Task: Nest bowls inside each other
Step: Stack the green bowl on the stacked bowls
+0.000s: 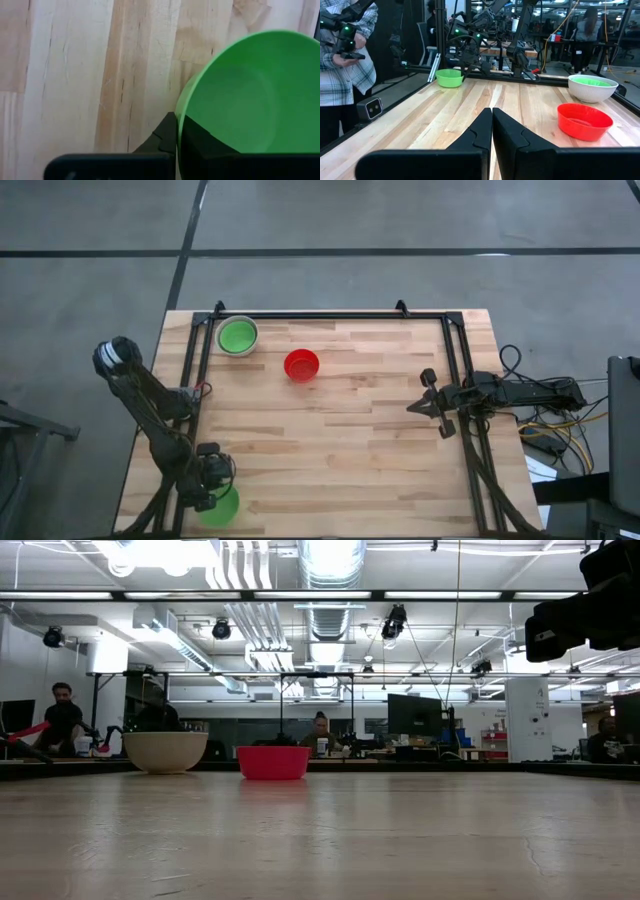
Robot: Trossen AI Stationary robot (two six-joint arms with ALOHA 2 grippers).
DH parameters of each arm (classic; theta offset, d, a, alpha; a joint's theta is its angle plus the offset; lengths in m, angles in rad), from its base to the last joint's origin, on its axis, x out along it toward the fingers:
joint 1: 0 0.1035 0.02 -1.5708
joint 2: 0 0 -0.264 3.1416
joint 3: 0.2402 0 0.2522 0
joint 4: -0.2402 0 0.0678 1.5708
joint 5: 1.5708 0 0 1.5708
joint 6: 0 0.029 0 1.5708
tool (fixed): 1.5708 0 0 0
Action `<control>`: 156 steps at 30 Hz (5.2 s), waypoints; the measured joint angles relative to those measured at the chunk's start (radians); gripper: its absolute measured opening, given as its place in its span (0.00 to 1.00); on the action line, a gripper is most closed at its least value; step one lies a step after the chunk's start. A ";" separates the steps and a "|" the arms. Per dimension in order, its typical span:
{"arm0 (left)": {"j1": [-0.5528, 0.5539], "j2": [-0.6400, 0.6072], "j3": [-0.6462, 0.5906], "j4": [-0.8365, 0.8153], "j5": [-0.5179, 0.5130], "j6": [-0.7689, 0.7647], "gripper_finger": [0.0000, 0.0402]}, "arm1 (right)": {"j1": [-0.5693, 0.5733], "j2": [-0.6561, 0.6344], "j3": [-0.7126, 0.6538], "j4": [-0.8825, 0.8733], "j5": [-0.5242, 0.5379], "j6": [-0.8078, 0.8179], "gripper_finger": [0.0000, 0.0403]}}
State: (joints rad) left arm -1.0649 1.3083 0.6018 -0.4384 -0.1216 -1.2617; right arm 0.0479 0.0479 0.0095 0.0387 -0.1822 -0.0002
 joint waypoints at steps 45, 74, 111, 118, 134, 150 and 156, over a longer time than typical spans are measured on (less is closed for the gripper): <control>0.025 -0.341 0.007 -0.218 -0.346 0.100 0.01 | 0.000 0.000 0.000 0.000 0.000 0.000 0.02; 0.551 -0.366 0.193 -0.337 -0.309 0.371 0.02 | 0.000 0.000 0.000 0.000 0.000 0.000 0.02; 1.105 -0.376 0.248 -0.539 -0.280 0.342 0.02 | 0.000 0.000 0.000 0.000 0.000 0.000 0.02; 1.190 -0.375 0.254 -0.517 -0.285 0.374 0.02 | 0.000 0.000 0.000 0.000 0.000 0.000 0.02; 1.383 -0.367 0.256 -0.551 -0.262 0.102 0.02 | 0.000 0.000 0.000 0.000 0.000 0.000 0.02; 1.555 -0.366 0.257 -0.608 -0.257 -0.007 0.02 | 0.000 0.000 0.000 0.000 0.000 0.000 0.02; 1.625 -0.366 0.257 -0.601 -0.255 0.003 0.02 | 0.000 0.000 0.000 0.000 0.000 0.000 0.02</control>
State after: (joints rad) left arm 0.5604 0.9424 0.8585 -1.0397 -0.3767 -1.2591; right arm 0.0479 0.0477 0.0093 0.0387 -0.1822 -0.0002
